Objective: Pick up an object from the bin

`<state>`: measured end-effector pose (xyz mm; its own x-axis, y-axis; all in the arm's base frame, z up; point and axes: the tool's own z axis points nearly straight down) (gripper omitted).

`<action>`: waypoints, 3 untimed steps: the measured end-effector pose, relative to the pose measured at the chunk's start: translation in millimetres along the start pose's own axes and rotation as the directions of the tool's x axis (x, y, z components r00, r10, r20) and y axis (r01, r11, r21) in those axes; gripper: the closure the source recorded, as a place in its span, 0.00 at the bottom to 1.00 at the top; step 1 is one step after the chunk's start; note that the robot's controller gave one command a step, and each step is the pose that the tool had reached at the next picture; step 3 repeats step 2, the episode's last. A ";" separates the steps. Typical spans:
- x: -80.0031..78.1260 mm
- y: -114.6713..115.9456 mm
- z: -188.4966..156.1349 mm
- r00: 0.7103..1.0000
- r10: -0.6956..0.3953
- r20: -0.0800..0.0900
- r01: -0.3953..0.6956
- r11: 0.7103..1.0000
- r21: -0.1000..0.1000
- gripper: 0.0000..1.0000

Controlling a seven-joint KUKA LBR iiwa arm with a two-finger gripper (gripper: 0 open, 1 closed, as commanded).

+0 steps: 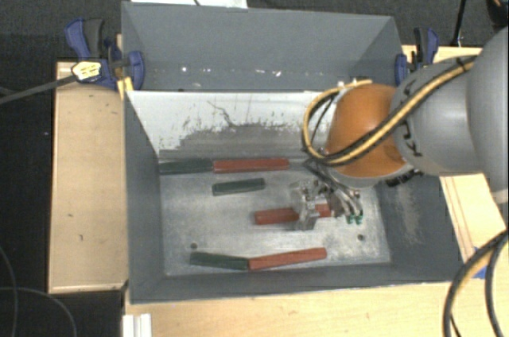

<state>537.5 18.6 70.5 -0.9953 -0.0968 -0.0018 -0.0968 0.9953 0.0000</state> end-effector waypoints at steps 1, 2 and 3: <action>-7.3 -1.3 -109.2 0.998 0.057 0.009 -0.057 0.998 -0.001 1.00; -10.9 0.2 -176.1 1.000 0.029 0.009 -0.029 1.000 0.000 1.00; -10.9 0.2 -176.1 1.000 0.029 0.009 -0.029 1.000 0.000 1.00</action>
Offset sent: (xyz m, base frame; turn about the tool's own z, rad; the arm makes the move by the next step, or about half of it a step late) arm 0.0045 -0.0006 0.1041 0.0569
